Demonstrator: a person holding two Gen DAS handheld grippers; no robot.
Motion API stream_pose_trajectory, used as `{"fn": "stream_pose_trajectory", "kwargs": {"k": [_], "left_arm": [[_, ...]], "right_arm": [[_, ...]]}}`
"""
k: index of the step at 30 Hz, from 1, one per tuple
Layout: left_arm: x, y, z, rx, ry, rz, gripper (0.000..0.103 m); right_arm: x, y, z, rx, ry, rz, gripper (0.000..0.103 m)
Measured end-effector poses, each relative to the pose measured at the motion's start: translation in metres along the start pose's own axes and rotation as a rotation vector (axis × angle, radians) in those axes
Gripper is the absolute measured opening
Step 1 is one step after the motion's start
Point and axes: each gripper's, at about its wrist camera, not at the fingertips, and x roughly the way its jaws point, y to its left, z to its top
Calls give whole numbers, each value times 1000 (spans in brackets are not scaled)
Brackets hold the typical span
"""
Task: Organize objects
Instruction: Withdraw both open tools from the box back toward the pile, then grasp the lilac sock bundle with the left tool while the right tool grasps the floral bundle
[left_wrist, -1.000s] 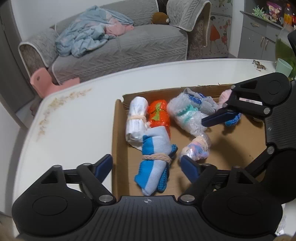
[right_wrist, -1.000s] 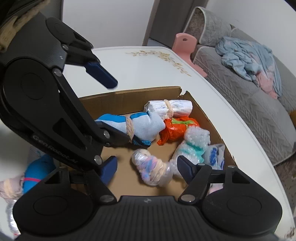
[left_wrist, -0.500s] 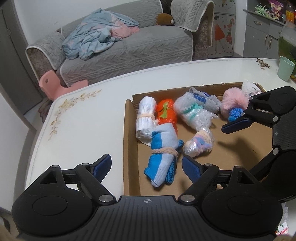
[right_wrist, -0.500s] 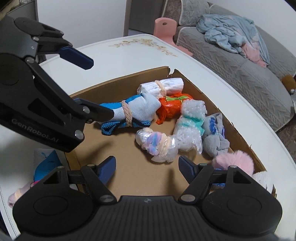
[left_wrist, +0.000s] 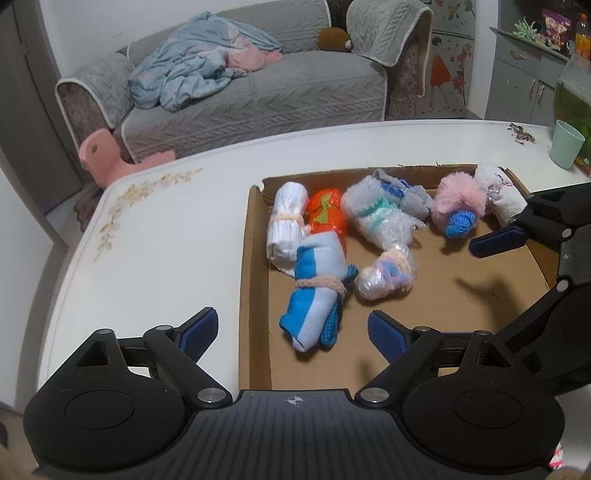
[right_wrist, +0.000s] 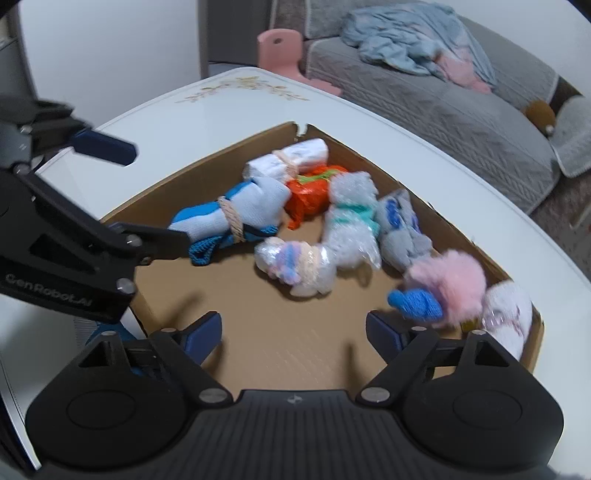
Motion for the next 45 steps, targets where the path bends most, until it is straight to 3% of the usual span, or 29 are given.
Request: {"fn": "stream_pose_trajectory", "kwargs": {"k": [11, 29, 38, 45], "left_arm": [[-3, -2, -5, -22, 0, -11, 100], [-31, -12, -24, -45, -30, -75, 102], [-70, -9, -75, -86, -109, -88, 102], [-83, -17, -120, -137, -131, -95, 103]], "right_arm": [[-12, -1, -11, 119, -11, -28, 93], [-44, -3, -39, 210, -91, -30, 100], [-83, -2, -92, 268, -193, -66, 101], [-93, 36, -148, 287, -238, -95, 101]]}}
